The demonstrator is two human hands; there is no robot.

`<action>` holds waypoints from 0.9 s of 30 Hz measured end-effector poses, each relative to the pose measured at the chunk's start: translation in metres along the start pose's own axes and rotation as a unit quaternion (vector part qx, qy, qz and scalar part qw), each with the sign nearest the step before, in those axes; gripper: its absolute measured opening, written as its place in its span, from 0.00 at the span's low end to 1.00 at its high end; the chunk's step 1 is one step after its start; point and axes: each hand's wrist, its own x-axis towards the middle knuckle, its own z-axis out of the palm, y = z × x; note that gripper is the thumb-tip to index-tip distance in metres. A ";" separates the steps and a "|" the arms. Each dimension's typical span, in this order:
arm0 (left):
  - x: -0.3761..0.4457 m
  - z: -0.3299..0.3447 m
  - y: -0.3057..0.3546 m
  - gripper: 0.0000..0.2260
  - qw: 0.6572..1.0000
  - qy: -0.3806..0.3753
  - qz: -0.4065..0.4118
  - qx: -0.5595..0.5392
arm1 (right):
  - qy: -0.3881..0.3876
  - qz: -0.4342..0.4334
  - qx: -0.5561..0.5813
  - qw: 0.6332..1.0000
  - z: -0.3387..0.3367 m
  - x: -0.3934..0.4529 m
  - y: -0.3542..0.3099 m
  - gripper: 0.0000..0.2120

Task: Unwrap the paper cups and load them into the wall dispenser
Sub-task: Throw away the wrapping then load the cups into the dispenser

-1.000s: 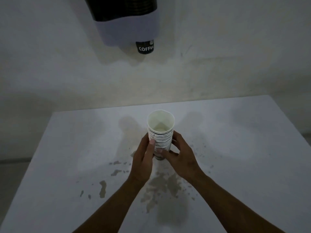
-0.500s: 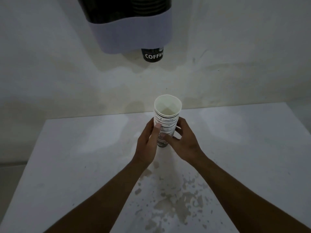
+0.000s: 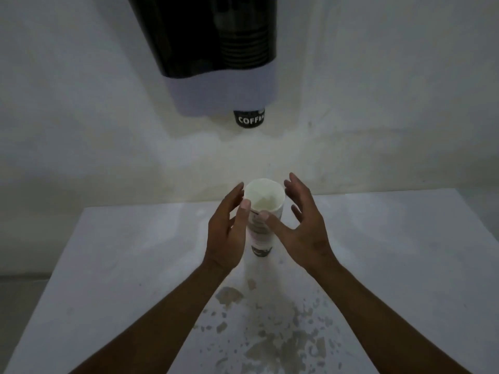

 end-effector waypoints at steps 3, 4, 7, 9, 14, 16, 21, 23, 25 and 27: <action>0.012 -0.015 0.036 0.26 0.997 0.042 0.060 0.041 | 0.018 -0.049 -0.021 0.998 -0.009 0.008 -0.041 0.41; 0.017 -0.019 0.049 0.24 0.994 0.063 0.077 0.055 | 0.024 -0.063 -0.021 0.998 -0.010 0.012 -0.053 0.39; 0.030 -0.035 0.097 0.18 0.975 0.149 0.145 0.083 | 0.049 -0.105 -0.011 0.993 -0.014 0.024 -0.101 0.32; 0.043 -0.044 0.127 0.16 0.958 0.183 0.192 0.105 | 0.062 -0.135 -0.005 0.989 -0.013 0.036 -0.130 0.31; 0.074 -0.071 0.196 0.13 0.907 0.235 0.313 0.154 | 0.093 -0.221 -0.003 0.971 -0.014 0.066 -0.194 0.28; 0.085 -0.082 0.216 0.13 0.883 0.270 0.338 0.181 | 0.125 -0.251 -0.012 0.960 -0.016 0.077 -0.213 0.27; 0.104 -0.104 0.259 0.22 0.878 0.300 0.306 0.214 | 0.161 -0.306 -0.072 0.935 -0.027 0.103 -0.252 0.28; 0.112 -0.109 0.269 0.28 0.895 0.276 0.265 0.229 | 0.146 -0.288 -0.109 0.940 -0.032 0.114 -0.262 0.30; 0.119 -0.111 0.273 0.32 0.912 0.240 0.236 0.234 | 0.122 -0.269 -0.133 0.946 -0.037 0.124 -0.270 0.31; 0.124 -0.114 0.272 0.35 0.923 0.210 0.211 0.242 | 0.095 -0.260 -0.149 0.949 -0.041 0.131 -0.276 0.32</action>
